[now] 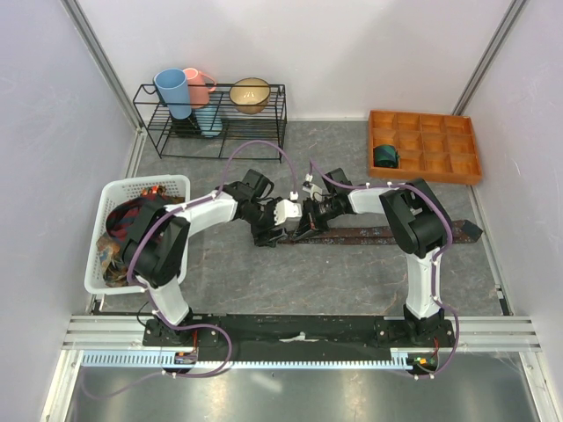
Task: Roll the ties
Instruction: Roll the tie at the center of the board.
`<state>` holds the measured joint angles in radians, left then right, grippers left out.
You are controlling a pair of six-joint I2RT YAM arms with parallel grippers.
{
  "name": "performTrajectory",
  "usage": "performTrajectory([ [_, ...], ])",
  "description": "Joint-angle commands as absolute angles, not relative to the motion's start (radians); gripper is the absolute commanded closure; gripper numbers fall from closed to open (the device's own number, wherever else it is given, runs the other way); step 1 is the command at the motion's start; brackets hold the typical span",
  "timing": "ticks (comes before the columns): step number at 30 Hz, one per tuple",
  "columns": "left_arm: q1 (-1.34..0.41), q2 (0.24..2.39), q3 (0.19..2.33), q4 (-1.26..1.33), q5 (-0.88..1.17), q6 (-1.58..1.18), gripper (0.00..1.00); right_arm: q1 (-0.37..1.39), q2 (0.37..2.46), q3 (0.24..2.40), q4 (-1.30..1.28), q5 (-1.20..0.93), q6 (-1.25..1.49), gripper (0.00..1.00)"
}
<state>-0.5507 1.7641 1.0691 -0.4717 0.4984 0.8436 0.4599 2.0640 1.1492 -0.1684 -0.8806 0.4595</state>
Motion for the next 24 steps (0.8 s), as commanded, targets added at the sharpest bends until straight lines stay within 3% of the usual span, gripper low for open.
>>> performTrajectory([
  [1, -0.593, 1.739, 1.089, -0.410, 0.494, 0.880, 0.20, 0.462, 2.079, 1.180, -0.178, -0.853, 0.442, 1.00],
  [6, -0.621, 1.825, 1.135, -0.408, 0.457, 0.871, 0.18, 0.465, 2.063, 1.177, -0.167, -0.859, 0.452, 1.00],
  [14, -0.657, 1.890, 1.181, -0.474, 0.439, 0.913, 0.28, 0.486, 2.034, 1.181, -0.135, -0.887, 0.500, 1.00],
  [24, -0.660, 1.875, 1.140, -0.540, 0.472, 1.017, 0.64, 0.488, 2.037, 1.238, -0.172, -0.885, 0.485, 1.00],
])
